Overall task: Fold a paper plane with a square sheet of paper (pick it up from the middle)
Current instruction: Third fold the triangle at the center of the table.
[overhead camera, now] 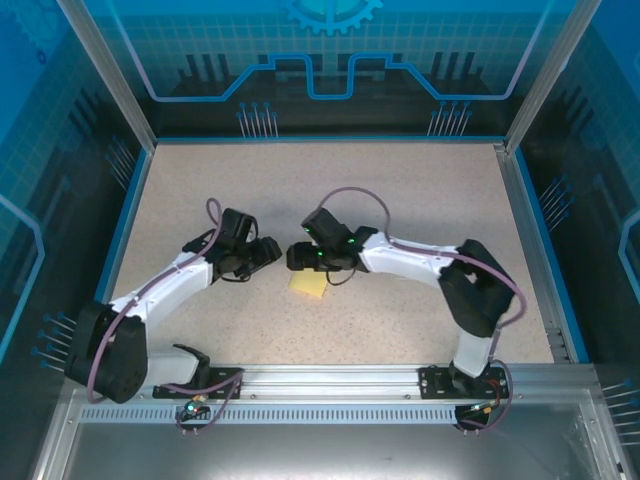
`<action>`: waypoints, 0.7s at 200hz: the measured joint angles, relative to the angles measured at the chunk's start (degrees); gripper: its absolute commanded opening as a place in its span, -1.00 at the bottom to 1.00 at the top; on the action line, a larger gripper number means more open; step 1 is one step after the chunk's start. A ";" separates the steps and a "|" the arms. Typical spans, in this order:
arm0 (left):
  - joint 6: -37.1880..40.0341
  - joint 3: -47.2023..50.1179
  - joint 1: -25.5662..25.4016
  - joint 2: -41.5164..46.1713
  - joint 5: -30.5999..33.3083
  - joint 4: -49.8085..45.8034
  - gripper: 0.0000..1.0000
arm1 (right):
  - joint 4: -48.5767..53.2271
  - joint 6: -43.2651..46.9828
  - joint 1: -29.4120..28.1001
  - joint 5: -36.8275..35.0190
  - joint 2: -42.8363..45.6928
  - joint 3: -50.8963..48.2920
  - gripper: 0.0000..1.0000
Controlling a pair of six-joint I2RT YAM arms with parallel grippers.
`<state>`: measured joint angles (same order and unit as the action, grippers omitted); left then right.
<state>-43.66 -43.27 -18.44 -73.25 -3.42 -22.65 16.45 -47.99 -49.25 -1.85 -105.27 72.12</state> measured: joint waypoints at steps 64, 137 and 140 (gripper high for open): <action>-0.42 4.13 3.52 3.80 -0.66 -1.20 0.36 | 3.72 5.53 0.04 3.17 -14.25 9.92 0.34; 0.33 4.13 3.72 4.00 -2.73 -1.20 0.37 | 5.03 25.79 2.08 12.74 -8.00 0.87 0.38; 0.37 4.13 3.72 4.02 -2.95 -1.20 0.38 | 5.14 26.43 2.25 13.22 -7.50 0.24 0.39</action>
<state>-43.29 -39.13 -14.72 -69.23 -6.37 -23.86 21.58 -21.56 -47.00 11.38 -112.77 72.36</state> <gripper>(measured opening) 0.683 0.686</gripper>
